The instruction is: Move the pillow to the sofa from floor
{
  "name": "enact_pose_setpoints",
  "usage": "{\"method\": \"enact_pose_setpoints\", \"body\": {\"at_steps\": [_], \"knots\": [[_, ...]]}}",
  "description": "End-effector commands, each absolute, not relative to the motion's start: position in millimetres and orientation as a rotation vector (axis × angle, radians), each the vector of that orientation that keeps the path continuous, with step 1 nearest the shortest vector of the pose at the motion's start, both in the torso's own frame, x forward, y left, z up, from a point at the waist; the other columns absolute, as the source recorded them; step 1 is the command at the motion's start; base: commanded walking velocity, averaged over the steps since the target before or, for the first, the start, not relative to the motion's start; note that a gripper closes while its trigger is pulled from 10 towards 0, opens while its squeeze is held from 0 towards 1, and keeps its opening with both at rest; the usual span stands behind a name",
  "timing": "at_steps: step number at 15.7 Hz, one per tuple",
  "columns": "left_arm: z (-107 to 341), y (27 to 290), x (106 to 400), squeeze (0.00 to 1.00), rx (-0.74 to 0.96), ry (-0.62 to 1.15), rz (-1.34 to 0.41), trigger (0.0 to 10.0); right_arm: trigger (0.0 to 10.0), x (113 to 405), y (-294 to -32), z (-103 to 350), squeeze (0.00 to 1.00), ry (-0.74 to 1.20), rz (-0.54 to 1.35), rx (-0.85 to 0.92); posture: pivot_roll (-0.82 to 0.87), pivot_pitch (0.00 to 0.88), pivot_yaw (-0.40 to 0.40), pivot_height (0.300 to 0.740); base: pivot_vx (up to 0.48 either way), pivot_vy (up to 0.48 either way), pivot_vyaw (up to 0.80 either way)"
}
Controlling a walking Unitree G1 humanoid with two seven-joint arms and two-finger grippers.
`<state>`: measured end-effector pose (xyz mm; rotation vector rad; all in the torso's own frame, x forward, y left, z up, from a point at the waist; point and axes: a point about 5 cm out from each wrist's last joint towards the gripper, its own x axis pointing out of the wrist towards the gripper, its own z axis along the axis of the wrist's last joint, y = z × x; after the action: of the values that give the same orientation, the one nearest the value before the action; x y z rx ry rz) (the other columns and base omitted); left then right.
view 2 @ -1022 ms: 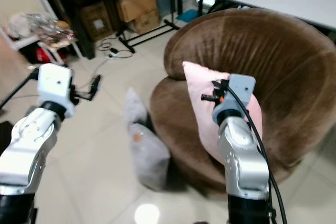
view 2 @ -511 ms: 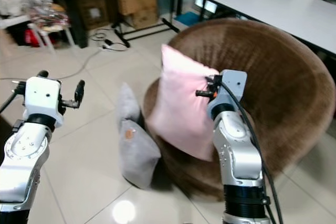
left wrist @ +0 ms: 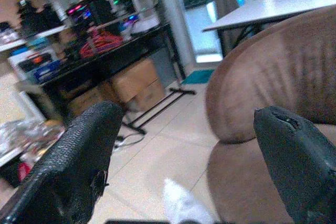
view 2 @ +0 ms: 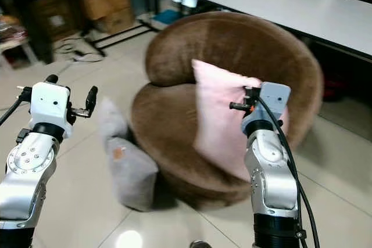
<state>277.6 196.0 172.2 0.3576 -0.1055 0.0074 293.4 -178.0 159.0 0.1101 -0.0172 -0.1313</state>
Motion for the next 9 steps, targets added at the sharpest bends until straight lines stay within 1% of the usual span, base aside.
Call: {"method": "enact_pose_setpoints", "body": {"at_steps": [1, 3, 8, 9], "knots": [[174.0, 191.7, 280.8, 0.0, 0.355, -0.113, -0.019, 10.0, 10.0, 292.0, -177.1, 176.8, 0.0, -0.106, -0.123, 0.127, -0.15, 0.0, 0.017, 0.74, 0.0, 0.0, -0.8], [173.3, 189.3, 281.0, 0.0, 0.347, -0.114, -0.031, 10.0, 10.0, 294.3, -170.9, 175.5, 0.0, -0.1, -0.102, 0.142, -0.15, 0.0, 0.013, 0.74, 0.0, 0.0, -0.8], [172.5, 190.6, 279.6, 0.0, 0.339, -0.111, -0.038, 10.0, 10.0, 295.7, -164.0, 167.8, 0.0, -0.063, -0.058, 0.157, -0.15, 0.0, 0.01, 0.74, 0.264, 0.0, 0.0], [172.1, 190.4, 279.5, 0.0, 0.338, -0.111, -0.038, 10.0, 10.0, 296.4, -163.0, 166.2, 0.0, -0.046, -0.053, 0.172, -0.13, 0.0, -0.004, 0.74, 0.289, 0.0, -0.8]]}}
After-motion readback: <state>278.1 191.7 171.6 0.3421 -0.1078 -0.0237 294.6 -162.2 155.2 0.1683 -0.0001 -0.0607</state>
